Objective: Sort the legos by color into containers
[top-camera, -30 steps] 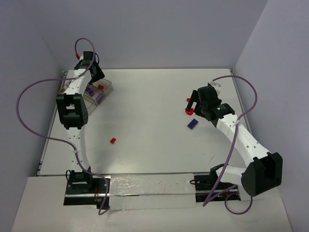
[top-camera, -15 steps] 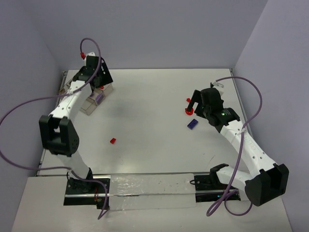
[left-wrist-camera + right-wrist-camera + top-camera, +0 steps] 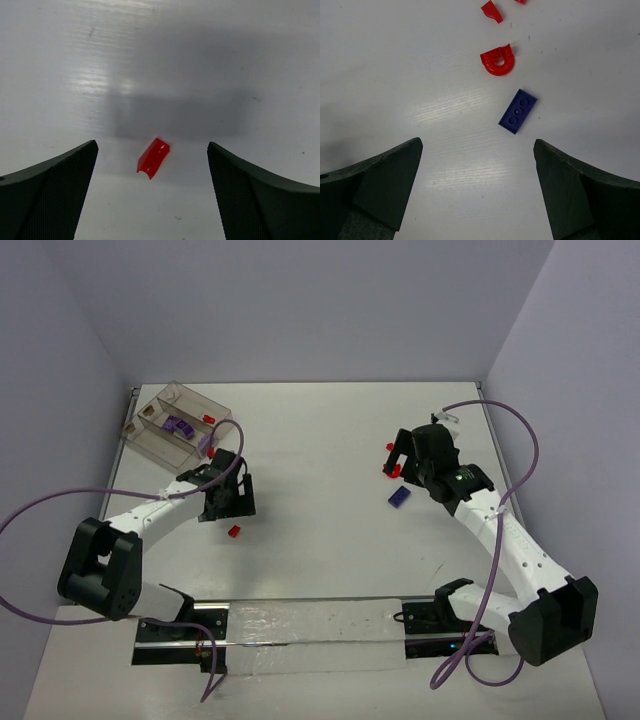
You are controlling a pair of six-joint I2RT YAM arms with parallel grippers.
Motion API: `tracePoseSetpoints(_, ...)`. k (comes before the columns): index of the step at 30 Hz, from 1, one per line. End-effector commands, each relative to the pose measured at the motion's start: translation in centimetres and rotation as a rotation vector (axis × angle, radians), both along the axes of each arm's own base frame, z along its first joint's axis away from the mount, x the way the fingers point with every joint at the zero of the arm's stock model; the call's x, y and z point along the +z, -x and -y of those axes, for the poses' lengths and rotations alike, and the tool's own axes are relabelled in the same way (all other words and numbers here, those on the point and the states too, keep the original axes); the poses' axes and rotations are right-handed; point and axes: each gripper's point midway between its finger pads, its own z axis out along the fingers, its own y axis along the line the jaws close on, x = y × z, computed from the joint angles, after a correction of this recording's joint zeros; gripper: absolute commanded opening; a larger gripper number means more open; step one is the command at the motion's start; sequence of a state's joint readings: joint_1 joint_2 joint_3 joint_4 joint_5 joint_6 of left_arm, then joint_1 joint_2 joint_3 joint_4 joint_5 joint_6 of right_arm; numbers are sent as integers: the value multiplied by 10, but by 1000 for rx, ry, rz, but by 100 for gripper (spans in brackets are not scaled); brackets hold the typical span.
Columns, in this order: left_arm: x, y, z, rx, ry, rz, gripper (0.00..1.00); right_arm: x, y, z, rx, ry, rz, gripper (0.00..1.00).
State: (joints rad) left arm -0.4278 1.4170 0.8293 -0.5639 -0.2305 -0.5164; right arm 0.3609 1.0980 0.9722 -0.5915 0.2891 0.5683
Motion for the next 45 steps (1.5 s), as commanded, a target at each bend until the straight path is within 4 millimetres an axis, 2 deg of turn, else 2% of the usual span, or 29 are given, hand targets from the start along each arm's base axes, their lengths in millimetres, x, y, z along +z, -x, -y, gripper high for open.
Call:
tracePoseSetpoints(1,17,-11,19,35,56,68,94,7,-7,-8,9,-17,31,100)
tracePoseSetpoints(8,-11,0,28,102,91,-25,83,9,-5,-7,8,-10,36,100)
tracePoseSetpoints(12,-21,9,18,160,54,-50,81,11,-5,-5,4,-3,38,100)
tracePoseSetpoints(20,-30,27,28,173,70,-80,68,11,-7,-8,16,-8,40,100)
tracePoseSetpoints(24,-33,27,30,178,52,-81,64,11,-8,-10,20,-15,38,100)
tracePoseSetpoints(31,-36,26,27,189,4,-82,51,11,-7,-8,16,-6,39,100)
tracePoseSetpoints(34,-35,26,24,193,-24,-89,40,12,-6,-8,17,-7,40,100)
tracePoseSetpoints(36,-32,25,23,190,-38,-90,29,12,-7,-8,15,-7,40,100)
tracePoseSetpoints(38,-24,21,22,181,-53,-81,9,11,-6,-7,16,-4,40,100)
tracePoseSetpoints(39,-14,14,24,173,-50,-62,2,12,-6,-7,14,-1,41,100)
tracePoseSetpoints(42,17,-10,29,155,-53,10,0,11,-6,-6,9,0,42,100)
tracePoseSetpoints(44,40,-33,30,151,-52,52,0,11,-6,-7,9,-6,42,100)
tracePoseSetpoints(45,49,-46,23,166,-56,62,0,11,-6,-7,9,-8,42,100)
